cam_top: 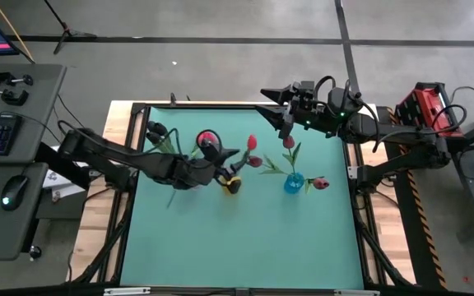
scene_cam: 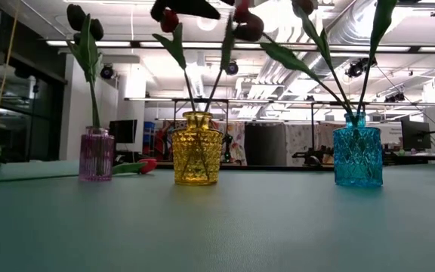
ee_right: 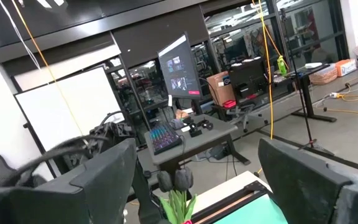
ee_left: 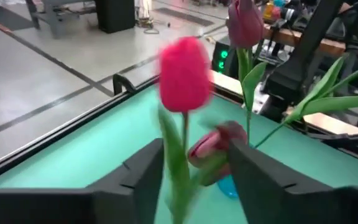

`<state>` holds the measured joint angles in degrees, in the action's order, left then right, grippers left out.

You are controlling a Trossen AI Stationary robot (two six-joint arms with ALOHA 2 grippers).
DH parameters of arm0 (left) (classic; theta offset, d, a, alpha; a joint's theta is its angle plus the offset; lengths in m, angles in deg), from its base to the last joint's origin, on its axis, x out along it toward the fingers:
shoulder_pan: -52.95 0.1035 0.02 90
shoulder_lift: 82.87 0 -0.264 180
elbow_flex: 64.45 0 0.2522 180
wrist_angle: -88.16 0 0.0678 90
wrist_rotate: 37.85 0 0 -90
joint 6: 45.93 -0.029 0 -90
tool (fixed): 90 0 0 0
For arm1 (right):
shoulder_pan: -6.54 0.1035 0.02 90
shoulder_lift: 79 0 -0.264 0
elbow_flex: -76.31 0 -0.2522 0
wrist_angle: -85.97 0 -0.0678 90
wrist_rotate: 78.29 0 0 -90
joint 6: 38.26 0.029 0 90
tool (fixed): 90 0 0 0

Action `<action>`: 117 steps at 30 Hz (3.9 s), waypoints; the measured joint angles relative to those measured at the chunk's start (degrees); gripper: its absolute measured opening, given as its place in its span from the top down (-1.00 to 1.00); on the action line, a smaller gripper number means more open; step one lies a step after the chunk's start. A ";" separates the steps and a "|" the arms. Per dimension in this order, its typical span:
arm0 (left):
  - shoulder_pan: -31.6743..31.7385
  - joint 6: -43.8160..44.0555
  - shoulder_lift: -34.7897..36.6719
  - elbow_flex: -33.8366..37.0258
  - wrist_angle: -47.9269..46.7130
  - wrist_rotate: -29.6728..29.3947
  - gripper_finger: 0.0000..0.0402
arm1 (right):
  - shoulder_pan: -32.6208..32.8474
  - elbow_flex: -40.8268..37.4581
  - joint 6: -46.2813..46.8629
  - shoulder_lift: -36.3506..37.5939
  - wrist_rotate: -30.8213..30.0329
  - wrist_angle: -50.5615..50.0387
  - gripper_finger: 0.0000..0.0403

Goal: Sort flowers into vase by color
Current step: Put the bottom pink flower into the yellow vase, then put the pink flower into the yellow vase

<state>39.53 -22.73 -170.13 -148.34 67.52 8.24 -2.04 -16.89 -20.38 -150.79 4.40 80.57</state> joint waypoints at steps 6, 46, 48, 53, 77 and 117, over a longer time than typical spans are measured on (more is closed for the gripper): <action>-0.14 2.31 4.95 -0.02 -5.97 3.29 -0.17 | 0.00 0.00 -0.40 0.00 0.00 0.04 -0.61; 66.29 4.97 -5.29 -14.84 -50.19 43.21 -0.33 | 0.00 -0.02 4.36 0.00 1.72 -4.96 -0.61; 65.99 3.13 -7.89 -14.84 -53.68 45.62 -0.33 | 0.00 -0.02 4.62 0.00 1.80 -5.77 -0.61; 64.09 -1.61 -12.35 -14.64 -61.27 47.85 -0.33 | 0.00 -0.02 4.75 0.00 1.81 -6.57 -0.61; 46.90 8.94 -13.73 6.39 -43.77 48.54 -0.33 | 0.00 -0.02 5.24 -0.02 3.30 -7.34 -0.61; 48.66 0.48 -0.22 -3.08 -23.72 23.23 1.00 | 0.00 -0.02 7.70 0.00 4.37 -7.28 -0.61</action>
<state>88.19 -22.25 -170.35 -151.42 43.80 31.47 -2.04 -16.91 -12.68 -150.79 8.76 73.29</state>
